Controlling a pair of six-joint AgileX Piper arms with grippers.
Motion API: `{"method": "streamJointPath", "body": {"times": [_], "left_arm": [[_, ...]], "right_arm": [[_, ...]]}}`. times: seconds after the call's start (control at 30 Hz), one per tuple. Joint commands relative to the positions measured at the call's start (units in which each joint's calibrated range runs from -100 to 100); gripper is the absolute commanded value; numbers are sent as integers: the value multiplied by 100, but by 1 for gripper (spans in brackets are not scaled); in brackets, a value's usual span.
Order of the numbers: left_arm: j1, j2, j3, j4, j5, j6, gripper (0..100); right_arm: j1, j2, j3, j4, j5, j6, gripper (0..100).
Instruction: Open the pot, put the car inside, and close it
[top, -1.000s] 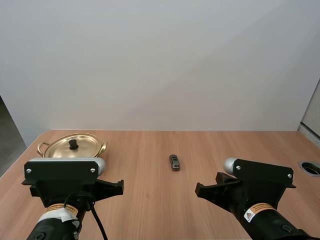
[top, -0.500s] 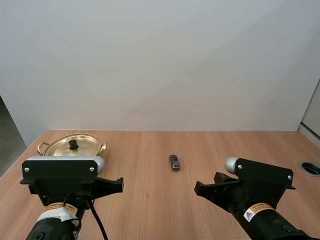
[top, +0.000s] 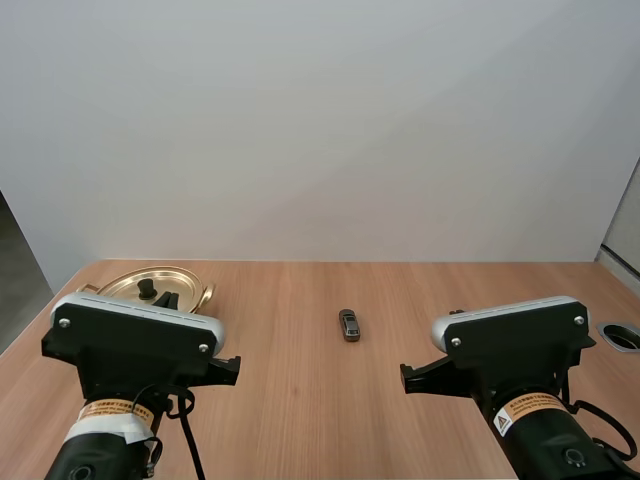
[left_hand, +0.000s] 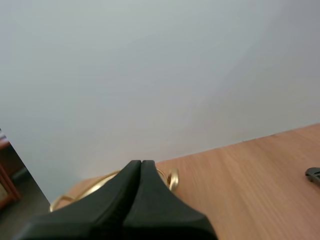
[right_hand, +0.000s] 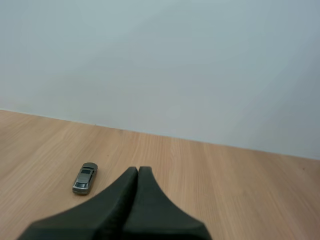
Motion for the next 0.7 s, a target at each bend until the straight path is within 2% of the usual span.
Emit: {"method": "streamJointPath", "body": {"times": [0.0,0.07,0.17,0.23,0.3,0.37,0.43,0.5,0.6,0.67], "left_arm": [[-5,0,-71,1694,-374,212,0],[-5,0,-558,1393,-19,-105,0],[-5,0,-1668,849,1832,-459,0],[-5,322,-2451,597,2722,-463,0],[-5,782,-3319,575,3434,-437,0],[-5,1518,-4416,698,4389,-425,0],[-5,2145,-5578,766,5322,-458,0],[-5,2991,-6657,766,6337,-774,0],[-5,4191,-7754,766,7631,-1066,0],[-5,4777,-8294,800,8347,-1066,0]], "right_arm": [[-3,0,0,-4355,75,68,0],[-3,0,-376,-3934,419,564,0],[-3,266,-1434,-3182,1199,988,0],[-3,738,-2238,-2740,1396,1010,0],[-3,1516,-3249,-2570,1702,1009,0],[-3,2497,-4450,-2331,2667,998,0],[-3,3446,-5581,-1920,3867,793,0],[-3,4441,-6730,-1212,5248,205,0],[-3,5510,-7892,-174,6920,-224,0],[-3,5958,-8306,325,7454,-226,0]]}}
